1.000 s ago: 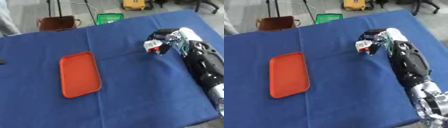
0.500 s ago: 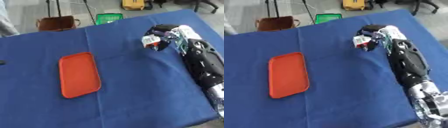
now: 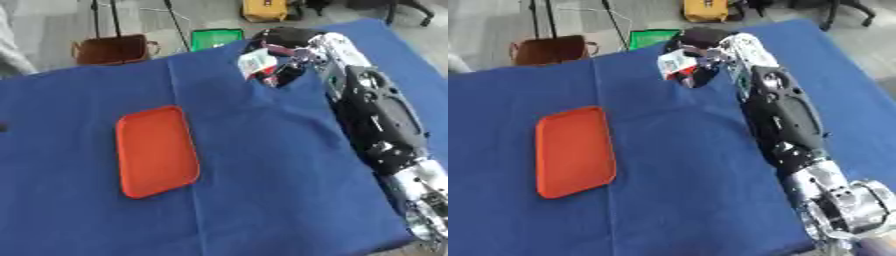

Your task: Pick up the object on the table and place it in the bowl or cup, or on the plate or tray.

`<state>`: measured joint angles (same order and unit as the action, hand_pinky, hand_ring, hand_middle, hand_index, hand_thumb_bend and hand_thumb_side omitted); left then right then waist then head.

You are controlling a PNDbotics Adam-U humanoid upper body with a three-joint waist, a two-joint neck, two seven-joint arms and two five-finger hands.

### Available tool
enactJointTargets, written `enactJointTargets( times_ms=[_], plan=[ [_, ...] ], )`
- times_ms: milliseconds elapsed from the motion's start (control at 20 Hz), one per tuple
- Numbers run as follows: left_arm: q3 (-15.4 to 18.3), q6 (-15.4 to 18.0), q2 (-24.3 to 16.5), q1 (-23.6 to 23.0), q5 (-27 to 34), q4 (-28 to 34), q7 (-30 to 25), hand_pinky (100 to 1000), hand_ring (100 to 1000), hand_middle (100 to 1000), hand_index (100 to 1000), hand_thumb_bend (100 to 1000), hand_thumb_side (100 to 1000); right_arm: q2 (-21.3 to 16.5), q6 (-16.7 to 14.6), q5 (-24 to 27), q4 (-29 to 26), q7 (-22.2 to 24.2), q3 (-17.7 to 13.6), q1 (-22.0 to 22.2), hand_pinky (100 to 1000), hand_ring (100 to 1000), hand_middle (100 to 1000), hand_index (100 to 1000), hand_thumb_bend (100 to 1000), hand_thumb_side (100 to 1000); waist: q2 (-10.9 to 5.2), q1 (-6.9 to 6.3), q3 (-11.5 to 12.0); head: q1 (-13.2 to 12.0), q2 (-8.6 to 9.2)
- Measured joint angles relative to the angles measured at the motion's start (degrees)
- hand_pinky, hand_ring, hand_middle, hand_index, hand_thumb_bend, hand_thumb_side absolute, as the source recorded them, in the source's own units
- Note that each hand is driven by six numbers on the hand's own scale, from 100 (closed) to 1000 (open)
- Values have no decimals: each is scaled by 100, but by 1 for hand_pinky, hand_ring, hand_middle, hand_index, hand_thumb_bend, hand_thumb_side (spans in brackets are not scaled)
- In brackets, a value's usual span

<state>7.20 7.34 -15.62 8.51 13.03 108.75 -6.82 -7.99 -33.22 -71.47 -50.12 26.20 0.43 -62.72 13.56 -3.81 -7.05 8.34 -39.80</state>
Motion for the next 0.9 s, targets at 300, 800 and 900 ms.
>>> enactJointTargets(
  times_ms=[300,800,900],
  plan=[
    [-33,4,4,1,11,0,-33,651,863,780,845,310,1000,1019,-174,-289,-65,214,223,49,790,624,445,543,100,100,-1,-32,56,135,7],
    [-64,-4,7,3,27,0,-51,651,864,780,845,310,1000,2032,-357,-1004,6,148,457,333,793,630,455,557,100,100,-1,-35,139,188,54],
    [-64,-5,7,3,31,0,-54,651,864,780,845,310,1000,2121,-376,-1112,6,129,458,361,798,641,474,583,100,100,-1,-34,150,188,54]
  ],
)
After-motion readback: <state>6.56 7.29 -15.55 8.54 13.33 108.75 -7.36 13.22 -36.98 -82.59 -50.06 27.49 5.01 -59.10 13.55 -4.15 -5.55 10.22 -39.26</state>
